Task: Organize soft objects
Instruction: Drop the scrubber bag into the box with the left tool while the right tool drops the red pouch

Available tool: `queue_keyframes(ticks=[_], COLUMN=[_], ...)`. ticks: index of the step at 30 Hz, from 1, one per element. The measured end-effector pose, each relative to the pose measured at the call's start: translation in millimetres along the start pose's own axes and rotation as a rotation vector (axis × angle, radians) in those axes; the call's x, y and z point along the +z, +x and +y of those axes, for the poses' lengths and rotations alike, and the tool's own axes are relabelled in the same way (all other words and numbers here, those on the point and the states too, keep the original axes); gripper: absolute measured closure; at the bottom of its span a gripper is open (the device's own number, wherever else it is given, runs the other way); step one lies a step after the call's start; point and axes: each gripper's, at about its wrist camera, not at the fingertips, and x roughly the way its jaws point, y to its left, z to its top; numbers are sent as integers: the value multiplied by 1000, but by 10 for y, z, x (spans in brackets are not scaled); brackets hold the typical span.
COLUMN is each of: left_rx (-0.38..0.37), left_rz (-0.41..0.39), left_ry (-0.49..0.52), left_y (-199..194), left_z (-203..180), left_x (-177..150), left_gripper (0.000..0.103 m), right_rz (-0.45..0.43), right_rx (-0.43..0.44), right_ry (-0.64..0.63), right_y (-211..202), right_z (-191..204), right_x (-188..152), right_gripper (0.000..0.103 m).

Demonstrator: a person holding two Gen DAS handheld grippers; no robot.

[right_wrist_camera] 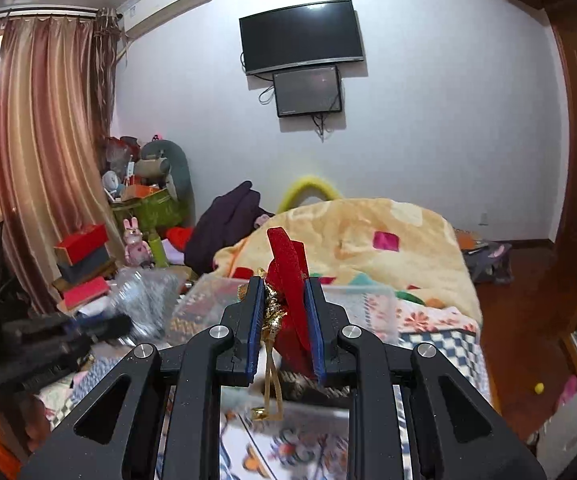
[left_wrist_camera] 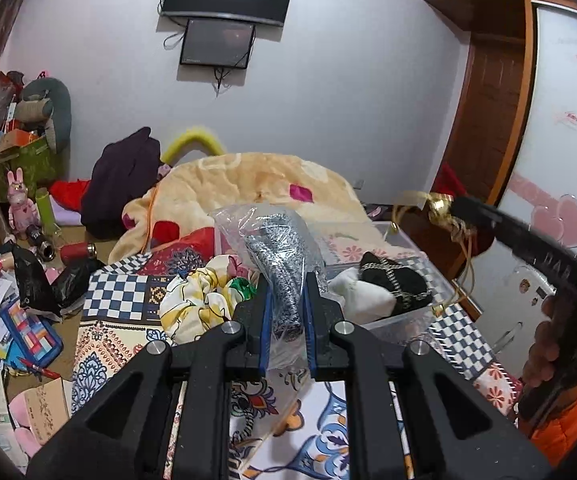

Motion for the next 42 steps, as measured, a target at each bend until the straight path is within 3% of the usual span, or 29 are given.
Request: queue_keyframes(ticks=[9, 21, 23, 25, 27, 42], left_rx=[0, -56, -45, -30, -28, -53], left_rz=[82, 146, 159, 152, 152, 82], left_ry=[-7, -1, 4, 21, 29, 56], left_y=[404, 701, 742, 725, 710, 134], left_z=[46, -116, -142, -171, -180, -117], left_x=[-96, -150, -180, -196, -204, -226], left_gripper=[90, 89, 89, 88, 84, 61], right_rz=[92, 259, 272, 267, 251, 153], right_rx=[15, -42, -48, -60, -63, -27], right_ry=[-31, 11, 12, 7, 0, -57], right_y=[443, 774, 762, 714, 635, 204], right_z=[135, -71, -95, -105, -101, 66], right_x=[-121, -320, -325, -314, -304, -244], right_gripper=[84, 80, 72, 53, 45, 31])
